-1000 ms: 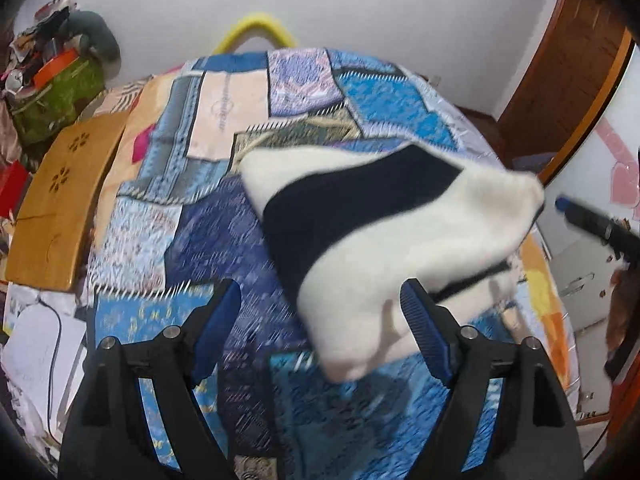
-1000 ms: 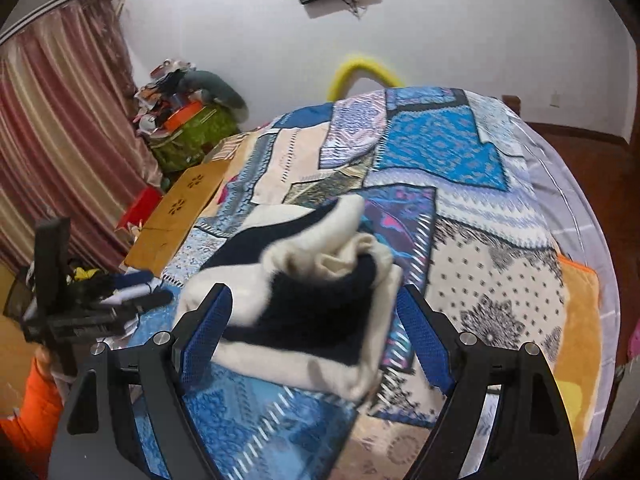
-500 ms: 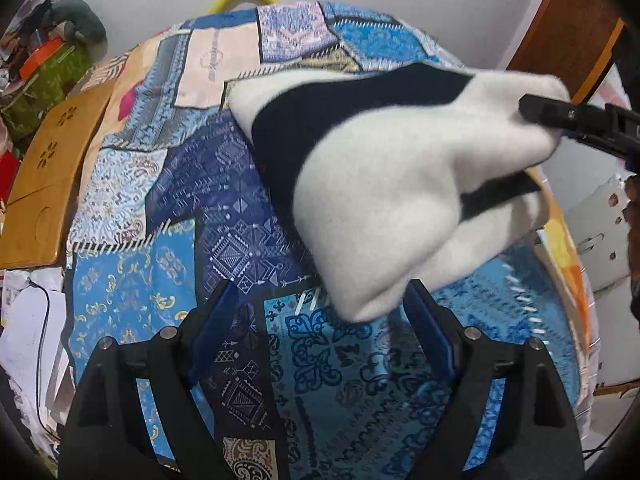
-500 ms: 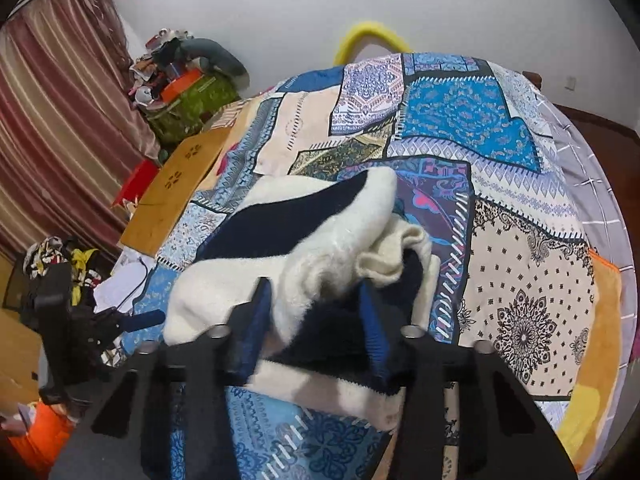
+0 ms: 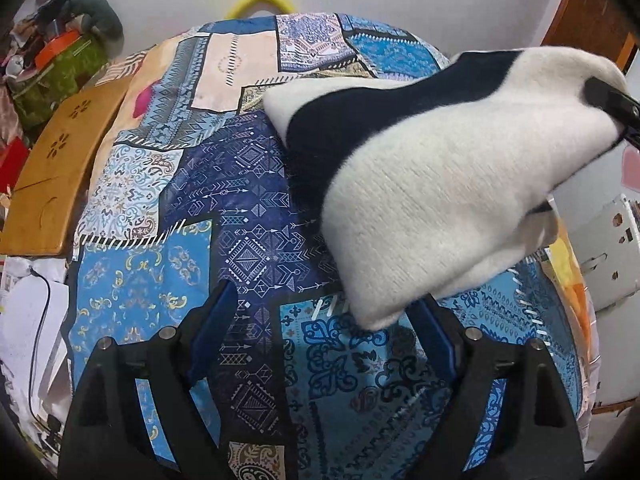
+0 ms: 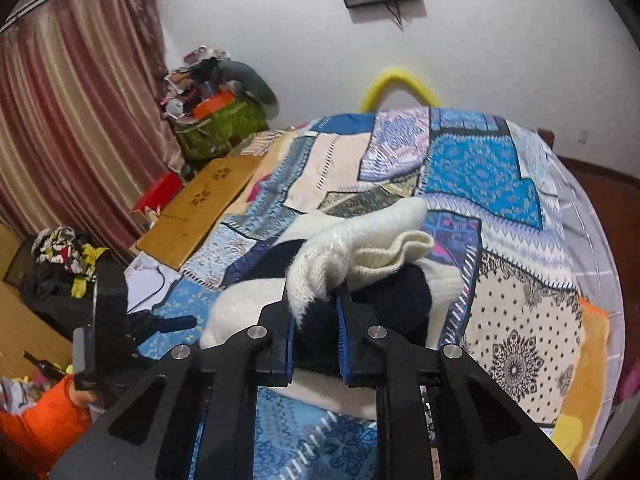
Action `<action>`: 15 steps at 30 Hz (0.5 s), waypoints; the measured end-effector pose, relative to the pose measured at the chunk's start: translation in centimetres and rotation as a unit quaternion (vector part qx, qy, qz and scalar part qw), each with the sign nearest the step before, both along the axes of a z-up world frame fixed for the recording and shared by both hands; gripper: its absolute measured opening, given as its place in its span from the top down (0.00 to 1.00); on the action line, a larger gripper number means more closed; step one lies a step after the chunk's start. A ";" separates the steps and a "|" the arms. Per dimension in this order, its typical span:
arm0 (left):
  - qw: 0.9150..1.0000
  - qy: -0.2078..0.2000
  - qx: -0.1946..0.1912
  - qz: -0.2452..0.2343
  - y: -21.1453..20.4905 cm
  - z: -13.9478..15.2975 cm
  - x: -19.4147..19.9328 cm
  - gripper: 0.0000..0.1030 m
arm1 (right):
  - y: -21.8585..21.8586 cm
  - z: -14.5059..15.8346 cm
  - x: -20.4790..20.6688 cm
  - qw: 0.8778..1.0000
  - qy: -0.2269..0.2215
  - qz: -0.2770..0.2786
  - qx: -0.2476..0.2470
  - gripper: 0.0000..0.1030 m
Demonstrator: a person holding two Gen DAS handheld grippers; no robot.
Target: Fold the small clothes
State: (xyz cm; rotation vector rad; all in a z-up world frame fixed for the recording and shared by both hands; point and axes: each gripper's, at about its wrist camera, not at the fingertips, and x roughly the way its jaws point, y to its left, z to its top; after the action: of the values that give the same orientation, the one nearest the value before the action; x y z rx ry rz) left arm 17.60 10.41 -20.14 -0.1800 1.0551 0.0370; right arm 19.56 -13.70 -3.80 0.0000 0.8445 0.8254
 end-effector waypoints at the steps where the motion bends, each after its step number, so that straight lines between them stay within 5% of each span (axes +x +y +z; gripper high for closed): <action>1: 1.000 -0.002 -0.004 0.004 0.2 0.1 -0.1 0.18 | -0.1 0.0 -0.2 1.000 -0.001 0.002 0.000 0.86; 15: 1.000 0.010 -0.006 0.017 1.1 -0.8 -1.4 0.10 | -4.3 -7.6 -0.9 0.996 0.076 -0.045 -0.019 0.86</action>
State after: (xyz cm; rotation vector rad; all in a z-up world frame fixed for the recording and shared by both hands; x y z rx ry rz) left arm 16.23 11.52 -20.90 -0.2087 1.0723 0.0628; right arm 18.66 -18.02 -11.45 0.0663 0.9965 0.7314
